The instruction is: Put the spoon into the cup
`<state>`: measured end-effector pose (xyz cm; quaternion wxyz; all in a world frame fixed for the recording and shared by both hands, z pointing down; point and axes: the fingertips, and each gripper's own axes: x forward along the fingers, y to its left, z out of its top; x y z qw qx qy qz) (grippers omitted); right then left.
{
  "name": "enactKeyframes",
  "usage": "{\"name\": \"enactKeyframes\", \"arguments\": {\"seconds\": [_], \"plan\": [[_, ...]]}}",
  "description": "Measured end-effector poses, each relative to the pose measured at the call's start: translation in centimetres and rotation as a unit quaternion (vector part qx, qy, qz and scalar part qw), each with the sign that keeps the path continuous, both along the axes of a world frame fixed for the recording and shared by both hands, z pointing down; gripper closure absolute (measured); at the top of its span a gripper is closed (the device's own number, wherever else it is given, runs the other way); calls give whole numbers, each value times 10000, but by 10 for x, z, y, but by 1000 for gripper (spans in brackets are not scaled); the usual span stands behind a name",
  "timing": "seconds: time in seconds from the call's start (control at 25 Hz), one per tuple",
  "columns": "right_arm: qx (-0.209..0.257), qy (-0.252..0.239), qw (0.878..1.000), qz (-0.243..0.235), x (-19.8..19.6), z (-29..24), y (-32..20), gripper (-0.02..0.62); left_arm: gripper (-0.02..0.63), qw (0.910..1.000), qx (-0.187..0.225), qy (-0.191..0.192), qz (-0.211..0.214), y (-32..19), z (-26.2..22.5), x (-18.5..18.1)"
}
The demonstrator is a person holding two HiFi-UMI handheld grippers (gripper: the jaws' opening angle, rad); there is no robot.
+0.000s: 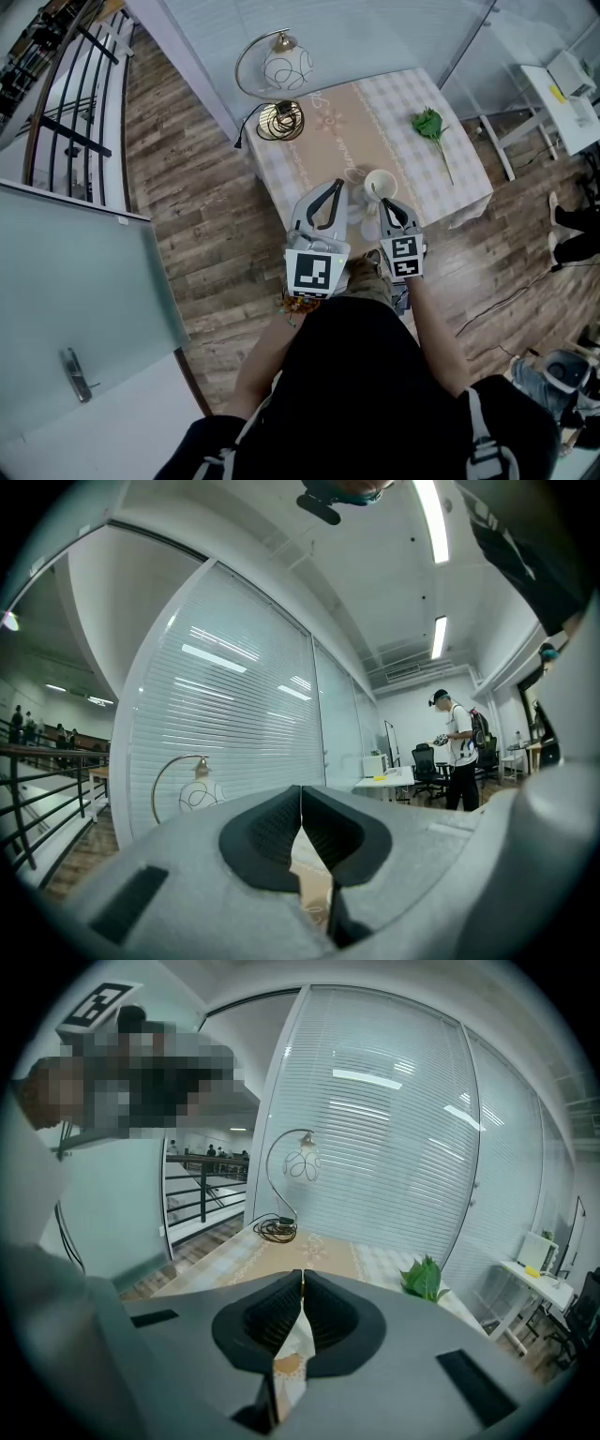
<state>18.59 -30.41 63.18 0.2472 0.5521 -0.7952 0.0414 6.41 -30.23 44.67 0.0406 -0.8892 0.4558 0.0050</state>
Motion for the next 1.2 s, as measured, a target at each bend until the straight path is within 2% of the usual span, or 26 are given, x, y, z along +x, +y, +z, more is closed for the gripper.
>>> {"name": "enactKeyframes", "arguments": {"seconds": [0.52, 1.2], "plan": [[161, -77, 9998, -81, -4, -13, -2, 584, 589, 10000, -23, -5, -1, 1, 0, 0], [761, -149, 9969, -107, -2, -69, -5, 586, 589, 10000, 55, 11, -11, 8, -7, 6]]}}
